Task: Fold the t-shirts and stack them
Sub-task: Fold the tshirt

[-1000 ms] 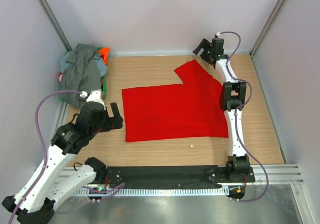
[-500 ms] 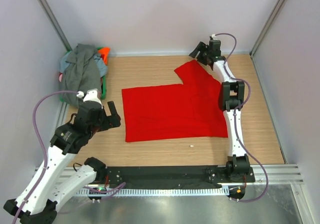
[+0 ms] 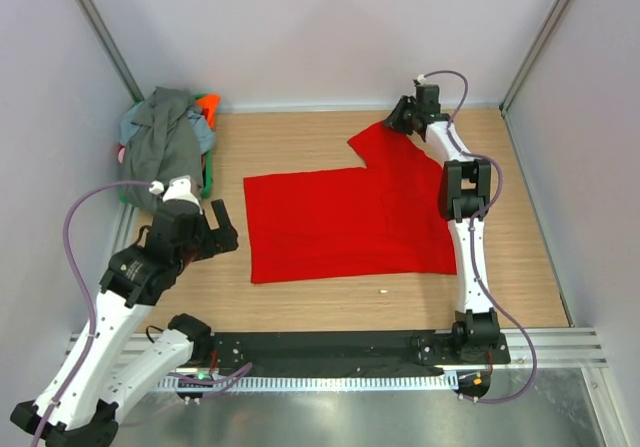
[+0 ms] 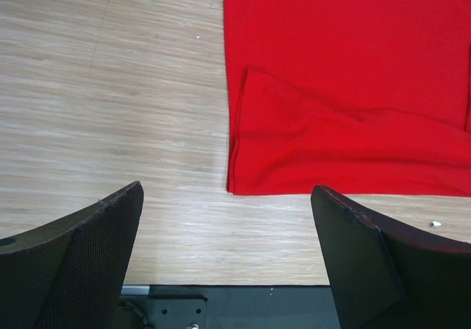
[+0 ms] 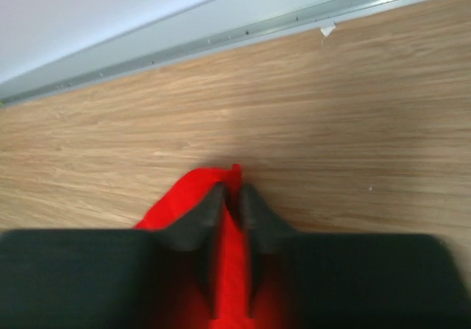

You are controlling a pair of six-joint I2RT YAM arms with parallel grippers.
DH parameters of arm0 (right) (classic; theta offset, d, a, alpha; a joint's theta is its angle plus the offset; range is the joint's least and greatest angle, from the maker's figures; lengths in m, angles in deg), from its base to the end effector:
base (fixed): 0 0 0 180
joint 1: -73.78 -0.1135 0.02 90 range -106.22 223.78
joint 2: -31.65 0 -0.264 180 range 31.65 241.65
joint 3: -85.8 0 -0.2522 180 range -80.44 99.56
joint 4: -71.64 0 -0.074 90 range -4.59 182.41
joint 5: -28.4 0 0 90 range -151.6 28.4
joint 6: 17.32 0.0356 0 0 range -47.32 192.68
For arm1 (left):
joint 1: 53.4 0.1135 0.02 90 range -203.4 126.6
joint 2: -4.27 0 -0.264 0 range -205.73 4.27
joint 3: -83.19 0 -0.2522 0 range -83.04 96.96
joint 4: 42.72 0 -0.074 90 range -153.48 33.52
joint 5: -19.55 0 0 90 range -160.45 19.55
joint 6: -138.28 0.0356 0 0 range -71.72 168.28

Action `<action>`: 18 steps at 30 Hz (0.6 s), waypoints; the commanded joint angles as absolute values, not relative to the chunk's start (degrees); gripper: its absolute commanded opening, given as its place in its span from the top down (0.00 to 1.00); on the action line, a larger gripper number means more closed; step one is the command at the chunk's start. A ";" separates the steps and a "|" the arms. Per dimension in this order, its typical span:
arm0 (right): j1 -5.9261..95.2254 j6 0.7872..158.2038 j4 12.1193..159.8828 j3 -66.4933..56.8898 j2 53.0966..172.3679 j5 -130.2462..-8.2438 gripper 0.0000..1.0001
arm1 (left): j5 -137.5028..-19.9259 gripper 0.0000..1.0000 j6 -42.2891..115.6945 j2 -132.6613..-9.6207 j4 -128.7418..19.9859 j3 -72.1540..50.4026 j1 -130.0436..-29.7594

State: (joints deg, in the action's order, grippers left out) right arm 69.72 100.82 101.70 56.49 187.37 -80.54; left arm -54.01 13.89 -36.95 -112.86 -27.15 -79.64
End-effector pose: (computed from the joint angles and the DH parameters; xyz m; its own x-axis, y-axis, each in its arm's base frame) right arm 0.5977 0.0540 0.1380 -0.6622 0.4002 -0.6335 -0.0222 0.8346 0.5504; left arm 0.1156 -0.0458 0.3356 -0.6249 -0.2960 -0.7225 -0.1435 0.9531 -0.2664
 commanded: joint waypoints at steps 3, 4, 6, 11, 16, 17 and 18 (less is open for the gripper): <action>69.03 99.13 108.79 56.15 185.99 -79.80 0.98 | -53.93 0.06 14.27 -39.67 -110.71 -27.41 -78.19; 68.94 99.22 108.61 56.06 185.64 -79.80 0.98 | -52.71 0.07 13.92 -40.46 -110.71 -27.41 -77.93; 68.94 99.66 108.43 55.62 185.29 -79.97 0.98 | -50.52 0.09 13.04 -42.83 -110.71 -26.97 -77.13; 68.86 100.45 103.87 47.81 179.76 -80.59 0.98 | -49.88 0.12 9.44 -55.56 -93.29 -25.04 -77.13; 68.85 101.60 96.31 37.53 171.93 -81.29 0.98 | -49.63 0.14 9.61 -79.08 -83.82 -14.69 -76.17; 68.94 101.68 95.87 36.99 171.40 -81.29 0.98 | -51.02 0.17 9.61 -83.06 -83.03 -12.66 -75.12; 68.94 101.68 95.86 36.81 170.88 -81.73 0.98 | -51.81 0.19 9.26 -86.32 -82.85 -8.38 -74.07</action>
